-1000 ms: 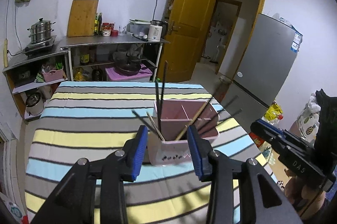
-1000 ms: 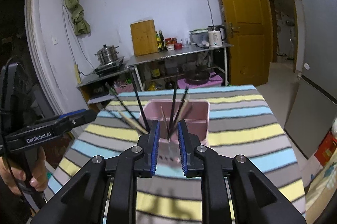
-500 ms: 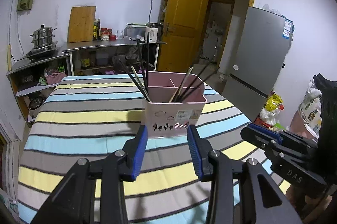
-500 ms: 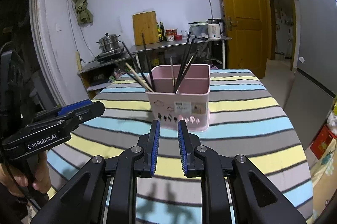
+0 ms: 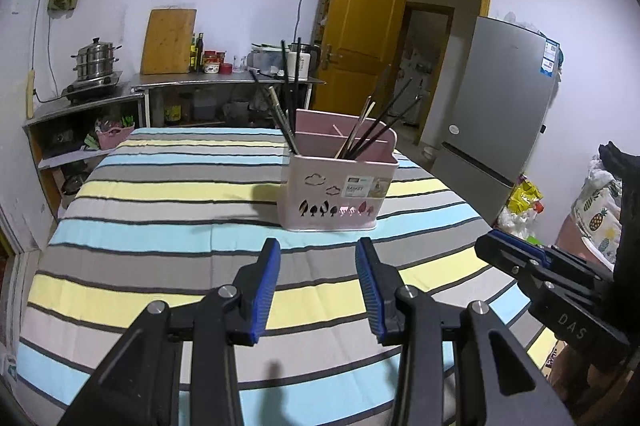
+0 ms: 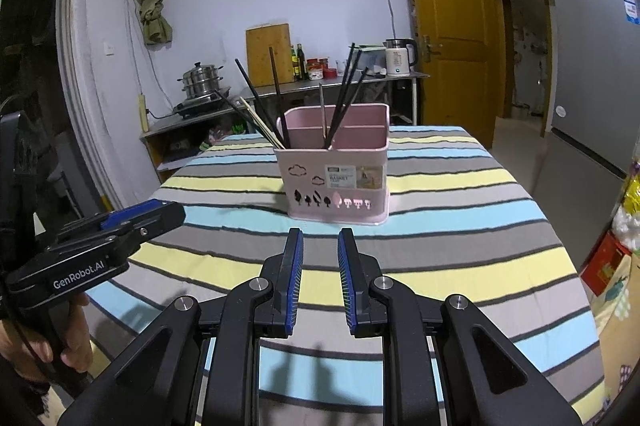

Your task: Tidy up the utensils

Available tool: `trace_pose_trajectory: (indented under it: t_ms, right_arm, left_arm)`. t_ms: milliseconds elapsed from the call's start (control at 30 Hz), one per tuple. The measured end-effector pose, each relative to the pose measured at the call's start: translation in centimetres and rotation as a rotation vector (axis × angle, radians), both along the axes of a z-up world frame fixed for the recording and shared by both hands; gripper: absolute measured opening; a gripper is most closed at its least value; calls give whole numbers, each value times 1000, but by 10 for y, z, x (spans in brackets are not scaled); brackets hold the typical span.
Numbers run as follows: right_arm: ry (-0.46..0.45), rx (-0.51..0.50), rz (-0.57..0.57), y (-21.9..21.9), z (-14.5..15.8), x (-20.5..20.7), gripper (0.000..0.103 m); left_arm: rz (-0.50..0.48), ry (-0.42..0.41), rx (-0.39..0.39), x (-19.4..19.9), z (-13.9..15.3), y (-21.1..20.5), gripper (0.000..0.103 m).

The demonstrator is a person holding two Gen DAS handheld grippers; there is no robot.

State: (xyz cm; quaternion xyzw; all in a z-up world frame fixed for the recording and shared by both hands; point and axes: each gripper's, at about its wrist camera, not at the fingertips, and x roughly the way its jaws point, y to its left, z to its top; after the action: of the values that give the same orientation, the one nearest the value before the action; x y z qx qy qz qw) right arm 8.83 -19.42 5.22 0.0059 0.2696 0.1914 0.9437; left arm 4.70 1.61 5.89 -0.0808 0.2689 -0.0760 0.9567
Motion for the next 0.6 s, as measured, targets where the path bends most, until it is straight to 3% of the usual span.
trace_pose_trajectory:
  t_ms: [600]
  right_arm:
    - [4,-23,-17,-2,-6,-4,18]
  left_arm:
    - [16,17,9,-4,-14,2,41]
